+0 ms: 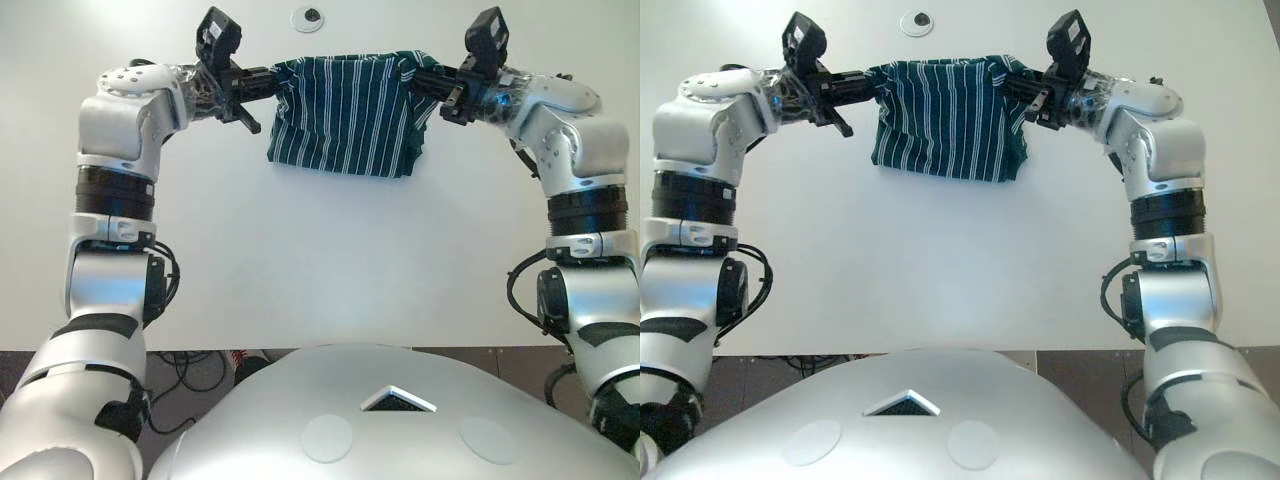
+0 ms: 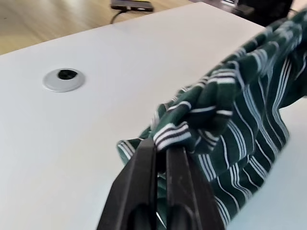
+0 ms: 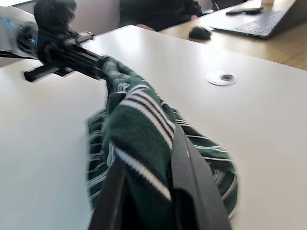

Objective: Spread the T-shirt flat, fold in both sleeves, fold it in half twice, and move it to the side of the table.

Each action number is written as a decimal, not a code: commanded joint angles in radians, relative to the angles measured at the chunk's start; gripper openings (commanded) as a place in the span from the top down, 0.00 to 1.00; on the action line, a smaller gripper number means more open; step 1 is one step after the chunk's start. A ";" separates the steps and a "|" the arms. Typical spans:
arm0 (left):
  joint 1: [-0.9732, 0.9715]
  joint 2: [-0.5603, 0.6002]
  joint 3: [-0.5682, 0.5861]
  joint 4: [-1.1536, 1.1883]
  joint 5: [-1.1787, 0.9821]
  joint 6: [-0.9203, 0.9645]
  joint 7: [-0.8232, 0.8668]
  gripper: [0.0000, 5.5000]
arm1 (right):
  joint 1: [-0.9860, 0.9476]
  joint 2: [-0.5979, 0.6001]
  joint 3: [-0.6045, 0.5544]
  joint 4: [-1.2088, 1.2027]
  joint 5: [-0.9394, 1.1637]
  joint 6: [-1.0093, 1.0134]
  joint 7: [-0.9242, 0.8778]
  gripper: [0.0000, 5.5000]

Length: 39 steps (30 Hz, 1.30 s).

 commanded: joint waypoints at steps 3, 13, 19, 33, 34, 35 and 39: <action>-0.132 -0.080 0.059 0.252 0.055 -0.098 0.122 0.87 | -0.077 0.069 0.005 0.202 -0.105 -0.101 -0.053 0.81; -0.164 -0.121 0.187 0.467 0.094 -0.364 0.373 0.79 | -0.130 0.142 -0.095 0.357 -0.185 -0.300 -0.296 0.81; -0.073 -0.176 0.099 0.255 0.092 -0.350 0.165 0.91 | -0.101 0.265 -0.020 0.279 -0.198 -0.272 -0.221 0.95; -0.142 -0.145 0.173 0.667 0.205 -0.473 0.454 1.00 | -0.042 0.266 0.071 0.556 -0.395 -0.257 -0.295 1.00; -0.135 -0.133 0.202 0.646 0.186 -0.485 0.454 1.00 | -0.034 0.254 0.065 0.564 -0.396 -0.249 -0.306 1.00; -0.130 -0.124 0.224 0.627 0.171 -0.493 0.454 1.00 | -0.026 0.243 0.059 0.568 -0.395 -0.241 -0.315 1.00; -0.053 -0.093 0.276 0.466 0.141 -0.498 0.465 1.00 | 0.030 0.138 -0.007 0.561 -0.376 -0.197 -0.356 1.00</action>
